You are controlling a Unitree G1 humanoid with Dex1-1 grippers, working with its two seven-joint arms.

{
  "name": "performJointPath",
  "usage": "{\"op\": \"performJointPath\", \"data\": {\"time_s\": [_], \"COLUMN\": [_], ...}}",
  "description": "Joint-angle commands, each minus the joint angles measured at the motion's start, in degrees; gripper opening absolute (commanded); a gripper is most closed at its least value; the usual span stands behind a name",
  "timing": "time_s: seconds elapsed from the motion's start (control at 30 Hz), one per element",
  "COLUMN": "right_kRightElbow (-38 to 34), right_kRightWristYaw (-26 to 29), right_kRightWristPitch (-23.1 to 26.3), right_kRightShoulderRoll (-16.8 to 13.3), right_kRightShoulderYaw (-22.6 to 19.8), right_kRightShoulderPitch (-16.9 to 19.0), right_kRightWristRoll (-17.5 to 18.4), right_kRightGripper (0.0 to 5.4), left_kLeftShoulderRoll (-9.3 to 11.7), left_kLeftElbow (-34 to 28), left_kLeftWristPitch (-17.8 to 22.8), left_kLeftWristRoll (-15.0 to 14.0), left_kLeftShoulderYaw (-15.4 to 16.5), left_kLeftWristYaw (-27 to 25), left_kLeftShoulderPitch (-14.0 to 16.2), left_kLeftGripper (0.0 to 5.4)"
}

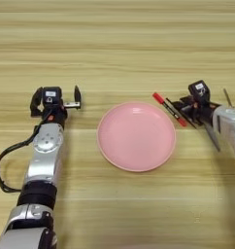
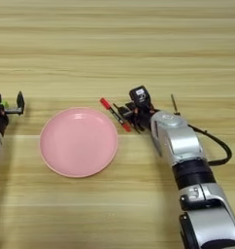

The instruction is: Move the objects on the table

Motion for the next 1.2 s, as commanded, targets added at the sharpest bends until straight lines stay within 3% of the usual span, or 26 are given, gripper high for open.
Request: {"op": "performJointPath", "data": {"time_s": [0.03, 0.57, 0.83, 1.1, 1.2], "right_kRightElbow": [-1.0, -4.3, -7.1, -7.7, -6.8], "right_kRightWristYaw": [-0.4, -0.8, -1.5, -2.9, -4.9], "right_kRightWristPitch": [0.9, 2.1, 2.6, -0.4, -3.1], "right_kRightShoulderRoll": [0.0, 0.5, 1.0, 2.6, 3.5], "right_kRightShoulderYaw": [-0.6, -0.6, -1.0, -2.5, -4.3], "right_kRightShoulderPitch": [-0.2, 0.8, 1.5, 1.6, 1.2], "right_kRightWristRoll": [0.5, 0.8, 1.9, 3.1, 3.4], "right_kRightGripper": [2.18, 3.84, 4.64, 5.37, 5.37], "left_kLeftShoulderRoll": [0.4, 1.6, 3.1, 3.6, 3.6], "left_kLeftElbow": [0.4, 5.1, 8.1, 10.4, 11.2], "left_kLeftWristPitch": [-0.1, -1.5, -2.9, -3.9, -4.2], "left_kLeftWristRoll": [0.3, 0.3, 1.5, 1.3, 1.3], "left_kLeftShoulderYaw": [0.0, 0.8, 0.8, 1.0, 1.0], "left_kLeftWristYaw": [0.1, 0.1, 1.2, 1.0, 1.0], "left_kLeftShoulderPitch": [-0.4, -1.3, -1.8, -2.4, -2.7], "left_kLeftGripper": [5.40, 5.40, 5.40, 5.40, 5.40]}}
